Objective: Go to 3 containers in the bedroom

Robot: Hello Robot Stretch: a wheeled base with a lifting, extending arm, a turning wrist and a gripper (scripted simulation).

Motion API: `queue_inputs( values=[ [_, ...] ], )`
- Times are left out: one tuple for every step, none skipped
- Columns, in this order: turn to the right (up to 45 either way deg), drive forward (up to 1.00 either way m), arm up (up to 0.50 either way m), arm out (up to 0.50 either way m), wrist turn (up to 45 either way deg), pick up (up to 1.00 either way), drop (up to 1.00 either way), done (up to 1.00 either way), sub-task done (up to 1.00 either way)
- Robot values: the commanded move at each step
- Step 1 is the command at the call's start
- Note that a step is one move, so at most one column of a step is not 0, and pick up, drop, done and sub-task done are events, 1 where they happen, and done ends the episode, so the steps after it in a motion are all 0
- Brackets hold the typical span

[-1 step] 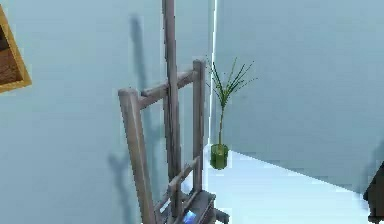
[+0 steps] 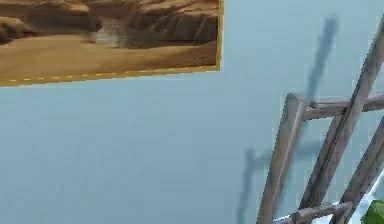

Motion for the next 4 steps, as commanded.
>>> queue_inputs(
  values=[
    [-45.0, 0.0, 0.0, 0.0, 0.0, 0.0, 0.0, 0.0, 0.0],
    [-45.0, 0.0, 0.0, 0.0, 0.0, 0.0, 0.0, 0.0, 0.0],
    [-12.0, 0.0, 0.0, 0.0, 0.0, 0.0, 0.0, 0.0, 0.0],
    [0.0, 0.3, 0.0, 0.0, 0.0, 0.0, 0.0, 0.0, 0.0]
  ],
)
